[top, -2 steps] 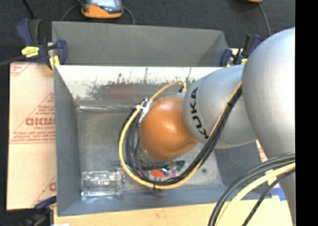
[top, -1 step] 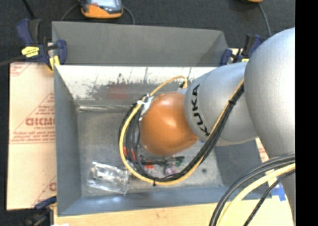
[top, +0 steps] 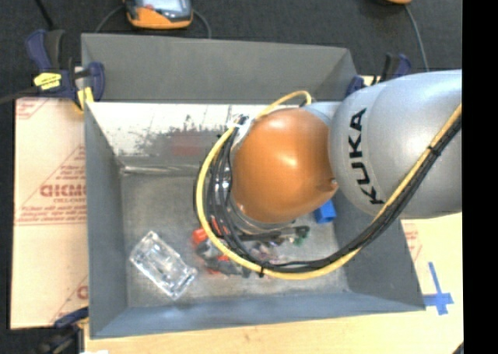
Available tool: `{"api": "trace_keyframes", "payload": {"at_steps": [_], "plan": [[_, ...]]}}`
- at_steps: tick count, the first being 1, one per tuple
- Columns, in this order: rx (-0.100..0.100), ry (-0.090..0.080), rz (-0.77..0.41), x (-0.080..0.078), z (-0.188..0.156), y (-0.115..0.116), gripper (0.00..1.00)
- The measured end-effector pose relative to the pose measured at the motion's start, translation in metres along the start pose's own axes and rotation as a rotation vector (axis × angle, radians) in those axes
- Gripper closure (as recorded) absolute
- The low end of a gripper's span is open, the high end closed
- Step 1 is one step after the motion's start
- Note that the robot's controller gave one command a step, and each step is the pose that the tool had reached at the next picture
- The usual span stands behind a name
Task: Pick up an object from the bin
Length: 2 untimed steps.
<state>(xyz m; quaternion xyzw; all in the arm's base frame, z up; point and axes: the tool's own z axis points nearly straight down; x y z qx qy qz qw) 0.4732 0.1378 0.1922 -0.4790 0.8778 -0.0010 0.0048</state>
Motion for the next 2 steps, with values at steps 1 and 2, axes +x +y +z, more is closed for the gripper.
{"api": "trace_keyframes", "payload": {"at_steps": [1,2], "plan": [[-0.006,0.002,0.025,-0.0085,0.0209,-0.0126,1.00],[-0.006,0.002,0.028,-0.0084,0.0202,-0.0121,0.00]]}}
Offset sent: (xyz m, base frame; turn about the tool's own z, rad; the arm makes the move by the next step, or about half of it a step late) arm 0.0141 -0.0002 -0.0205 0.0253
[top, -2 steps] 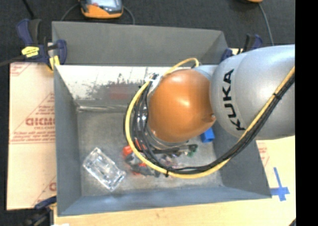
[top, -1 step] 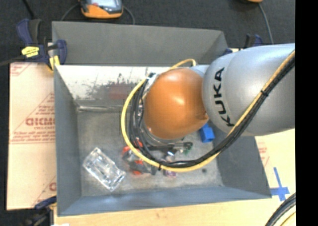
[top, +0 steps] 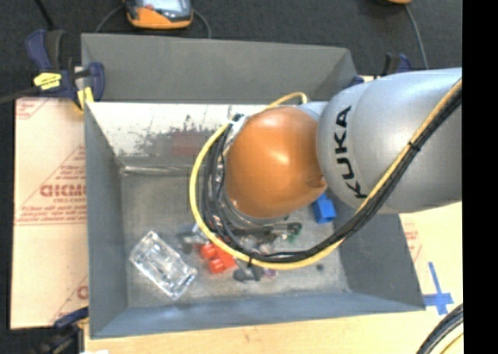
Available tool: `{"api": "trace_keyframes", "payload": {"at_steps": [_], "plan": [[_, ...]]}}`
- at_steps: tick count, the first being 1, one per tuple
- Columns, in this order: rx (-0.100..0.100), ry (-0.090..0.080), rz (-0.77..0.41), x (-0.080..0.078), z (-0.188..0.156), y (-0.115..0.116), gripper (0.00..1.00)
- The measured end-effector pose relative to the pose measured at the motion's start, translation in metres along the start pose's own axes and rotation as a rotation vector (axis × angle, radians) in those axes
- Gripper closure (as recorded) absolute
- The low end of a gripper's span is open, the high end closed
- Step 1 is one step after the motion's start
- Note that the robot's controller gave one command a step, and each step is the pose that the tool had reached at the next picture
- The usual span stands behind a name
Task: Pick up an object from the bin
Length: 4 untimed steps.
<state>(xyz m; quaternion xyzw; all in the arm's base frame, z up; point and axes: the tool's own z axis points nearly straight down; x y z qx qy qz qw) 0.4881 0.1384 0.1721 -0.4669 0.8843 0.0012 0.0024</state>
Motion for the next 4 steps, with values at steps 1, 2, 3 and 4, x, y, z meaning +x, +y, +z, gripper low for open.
{"api": "trace_keyframes", "payload": {"at_steps": [1,2,3,4], "plan": [[-0.001,0.006,-0.089,0.004,0.066,-0.050,0.00],[-0.002,0.005,-0.023,0.012,0.103,-0.083,0.00],[-0.002,0.003,-0.022,0.011,0.101,-0.082,1.00],[0.009,-0.002,-0.049,0.012,-0.030,-0.099,1.00]]}}
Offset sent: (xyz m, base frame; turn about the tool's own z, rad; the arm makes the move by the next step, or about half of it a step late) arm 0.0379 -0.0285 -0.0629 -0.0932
